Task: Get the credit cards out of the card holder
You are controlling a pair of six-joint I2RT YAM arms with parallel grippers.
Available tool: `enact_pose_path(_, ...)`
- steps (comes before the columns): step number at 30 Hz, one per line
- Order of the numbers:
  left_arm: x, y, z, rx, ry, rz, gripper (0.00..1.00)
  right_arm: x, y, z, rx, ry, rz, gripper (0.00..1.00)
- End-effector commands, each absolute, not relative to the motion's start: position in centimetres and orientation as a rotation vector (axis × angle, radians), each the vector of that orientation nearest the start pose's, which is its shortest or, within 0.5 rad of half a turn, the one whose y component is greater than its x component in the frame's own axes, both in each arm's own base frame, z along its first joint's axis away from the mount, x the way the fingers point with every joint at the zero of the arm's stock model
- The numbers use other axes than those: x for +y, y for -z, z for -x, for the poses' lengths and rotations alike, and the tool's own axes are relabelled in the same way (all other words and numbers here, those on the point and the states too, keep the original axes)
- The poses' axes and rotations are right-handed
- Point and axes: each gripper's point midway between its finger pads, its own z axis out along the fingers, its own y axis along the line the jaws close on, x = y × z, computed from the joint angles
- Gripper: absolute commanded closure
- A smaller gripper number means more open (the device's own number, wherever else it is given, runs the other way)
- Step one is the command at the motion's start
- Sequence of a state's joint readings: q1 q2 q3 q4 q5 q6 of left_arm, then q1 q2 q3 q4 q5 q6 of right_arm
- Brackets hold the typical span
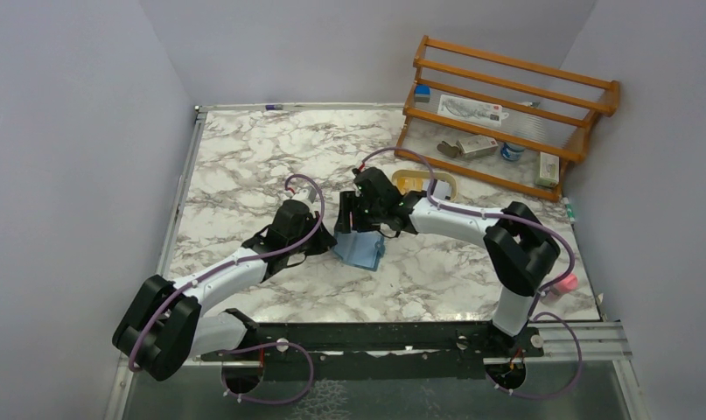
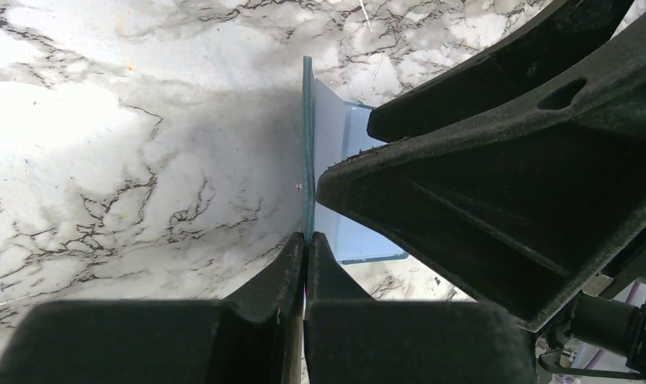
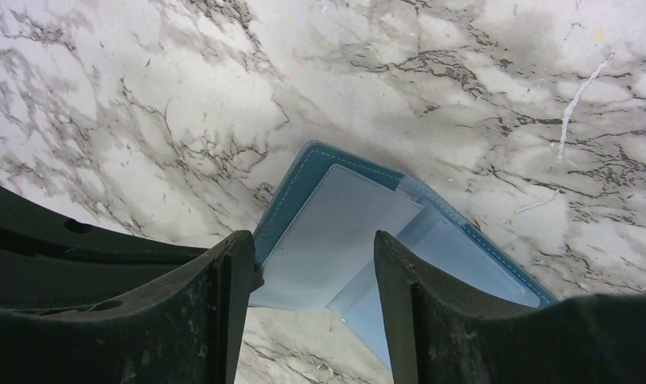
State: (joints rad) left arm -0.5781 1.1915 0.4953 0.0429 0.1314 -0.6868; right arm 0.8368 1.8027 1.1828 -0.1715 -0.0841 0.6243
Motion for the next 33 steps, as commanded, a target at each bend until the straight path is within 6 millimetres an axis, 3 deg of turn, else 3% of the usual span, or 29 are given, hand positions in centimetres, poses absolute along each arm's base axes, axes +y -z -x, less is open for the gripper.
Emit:
enact_pose_path(1, -22.5, -8.4, -24.6, 2.319, 0.844, 0.013, 1.0, 37.8, -7.3, -27.5, 2.505, -0.816, 0.299, 0.39)
enact_pose_path(20, -22.7, -8.6, -24.9, 2.317, 0.842, -0.003, 1.0, 37.7, -3.4, -26.6, 2.578, -0.8, 0.294, 0.39)
enact_pose_path(33, -22.8, -10.3, -26.0, 2.281, 0.809, -0.025, 1.0, 35.8, -1.5, -25.5, 2.642, -0.602, 0.383, 0.39)
